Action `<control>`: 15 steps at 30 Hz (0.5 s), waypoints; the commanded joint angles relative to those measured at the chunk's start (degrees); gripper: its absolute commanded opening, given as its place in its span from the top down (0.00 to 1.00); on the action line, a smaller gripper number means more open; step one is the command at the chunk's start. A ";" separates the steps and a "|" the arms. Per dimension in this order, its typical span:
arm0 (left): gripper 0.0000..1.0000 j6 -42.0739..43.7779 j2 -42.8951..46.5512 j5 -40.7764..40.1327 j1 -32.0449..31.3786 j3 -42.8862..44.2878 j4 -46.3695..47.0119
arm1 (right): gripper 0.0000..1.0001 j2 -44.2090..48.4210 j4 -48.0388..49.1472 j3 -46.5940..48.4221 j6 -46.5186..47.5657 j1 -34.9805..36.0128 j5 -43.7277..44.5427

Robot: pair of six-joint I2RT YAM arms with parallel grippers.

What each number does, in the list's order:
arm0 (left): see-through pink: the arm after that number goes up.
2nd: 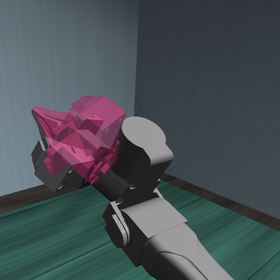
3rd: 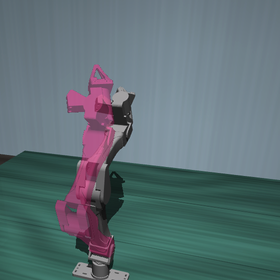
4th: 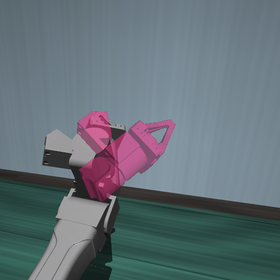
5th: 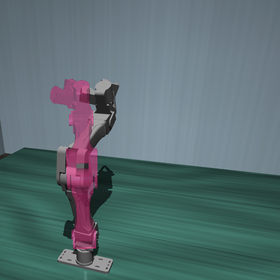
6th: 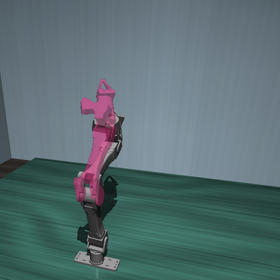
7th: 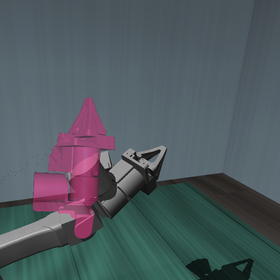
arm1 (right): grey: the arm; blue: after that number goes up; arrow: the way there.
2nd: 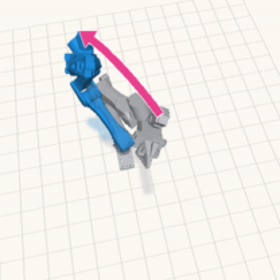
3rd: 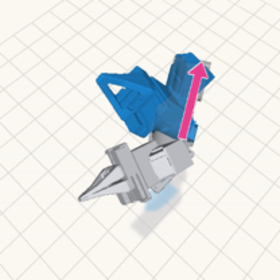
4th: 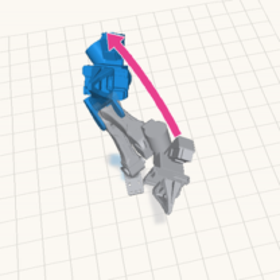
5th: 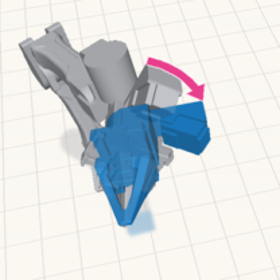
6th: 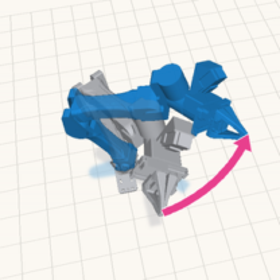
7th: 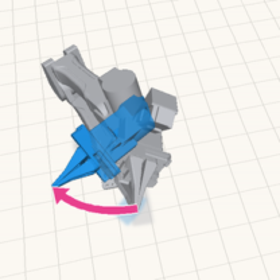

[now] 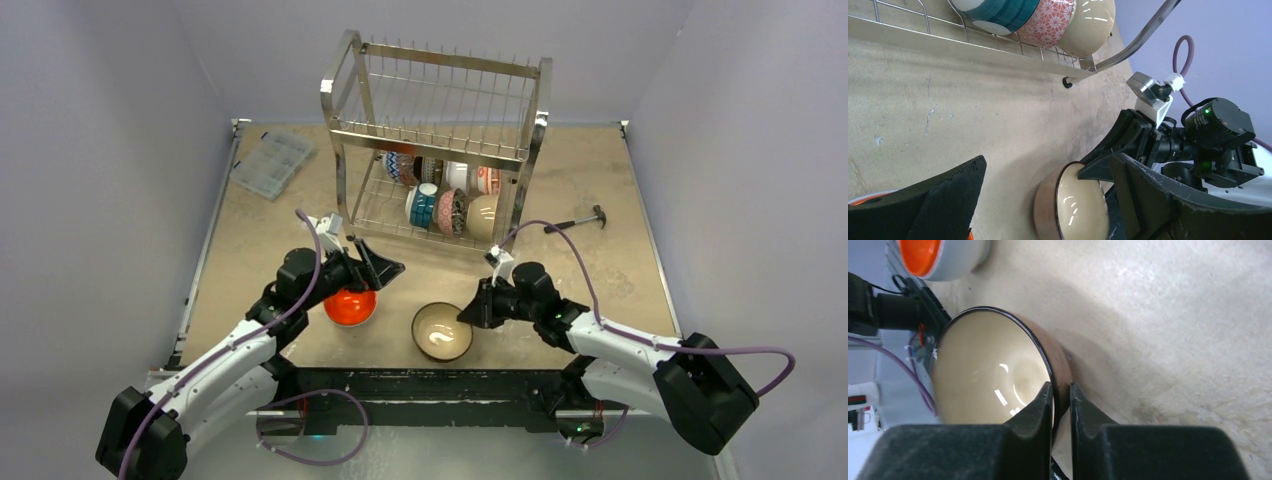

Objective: Load the bowls into the dish rack
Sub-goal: Pick up the bowl from the center of the board.

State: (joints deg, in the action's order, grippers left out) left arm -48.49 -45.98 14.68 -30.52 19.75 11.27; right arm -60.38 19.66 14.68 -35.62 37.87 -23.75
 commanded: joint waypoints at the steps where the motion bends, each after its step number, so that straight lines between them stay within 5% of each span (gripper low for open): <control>1: 0.07 -0.70 -0.08 1.62 -0.24 -1.08 3.63 | 0.94 1.16 1.16 2.35 0.37 0.28 0.76; 15: 0.07 -3.81 -1.17 4.91 -0.19 -1.67 5.99 | 1.00 4.38 -0.80 2.81 -0.71 0.19 3.58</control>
State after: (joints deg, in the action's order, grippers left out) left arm -49.98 -46.50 17.19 -30.52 18.83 13.04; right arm -58.89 15.25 14.70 -34.09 37.98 -20.03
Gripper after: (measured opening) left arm 0.937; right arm 0.029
